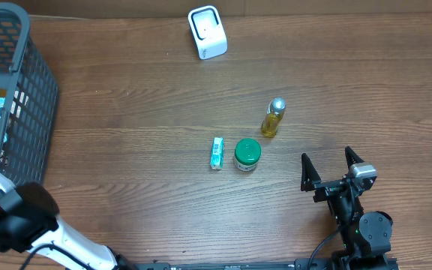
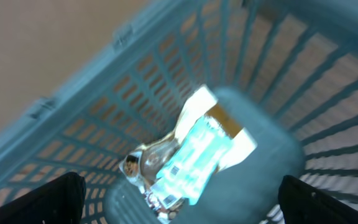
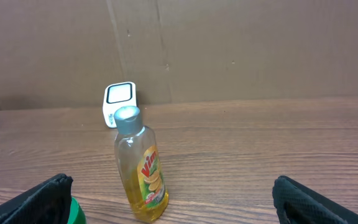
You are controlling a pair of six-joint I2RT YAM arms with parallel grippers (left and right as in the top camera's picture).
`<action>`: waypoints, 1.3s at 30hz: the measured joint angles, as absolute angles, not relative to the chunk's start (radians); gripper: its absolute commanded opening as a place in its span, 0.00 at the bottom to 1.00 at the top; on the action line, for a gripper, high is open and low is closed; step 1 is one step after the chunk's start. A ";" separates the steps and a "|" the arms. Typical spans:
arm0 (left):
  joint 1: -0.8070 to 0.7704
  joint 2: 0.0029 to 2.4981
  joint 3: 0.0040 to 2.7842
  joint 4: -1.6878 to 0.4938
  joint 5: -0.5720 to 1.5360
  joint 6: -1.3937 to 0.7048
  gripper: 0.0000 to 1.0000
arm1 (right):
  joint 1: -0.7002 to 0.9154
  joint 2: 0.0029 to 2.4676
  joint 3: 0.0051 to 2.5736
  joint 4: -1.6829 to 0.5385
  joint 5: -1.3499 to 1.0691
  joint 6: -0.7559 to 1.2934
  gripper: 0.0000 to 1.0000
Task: Scan the item barcode
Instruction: 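Reach the left gripper into the grey basket and grasp the green wipes pack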
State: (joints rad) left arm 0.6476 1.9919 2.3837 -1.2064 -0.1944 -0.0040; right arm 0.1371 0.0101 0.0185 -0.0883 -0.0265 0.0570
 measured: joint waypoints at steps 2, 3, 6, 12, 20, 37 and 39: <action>0.674 2.035 2.325 -1.195 -0.180 0.031 1.00 | 0.137 0.010 0.019 -0.089 -0.027 0.057 1.00; 0.682 2.059 2.286 -1.180 -0.175 0.052 1.00 | 0.137 0.010 0.019 -0.089 -0.026 0.057 1.00; 0.687 2.123 2.142 -1.110 -0.198 0.128 1.00 | 0.137 0.010 0.019 -0.089 -0.027 0.057 1.00; 0.687 2.132 1.944 -0.919 -0.221 0.320 0.99 | 0.137 0.010 0.019 -0.089 -0.027 0.057 1.00; 0.687 2.132 1.826 -0.795 -0.207 0.484 1.00 | 0.137 0.010 0.019 -0.089 -0.027 0.057 1.00; 0.709 2.252 1.820 -0.769 -0.194 0.508 0.41 | 0.137 0.010 0.019 -0.089 -0.027 0.057 1.00; 0.711 2.260 1.821 -0.769 -0.212 0.509 0.23 | 0.137 0.010 0.019 -0.089 -0.027 0.057 1.00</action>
State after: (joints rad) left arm 0.7113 2.2604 1.8206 -0.7689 -0.2123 0.5095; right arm 0.1371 0.0101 0.0185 -0.0891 -0.0269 0.0570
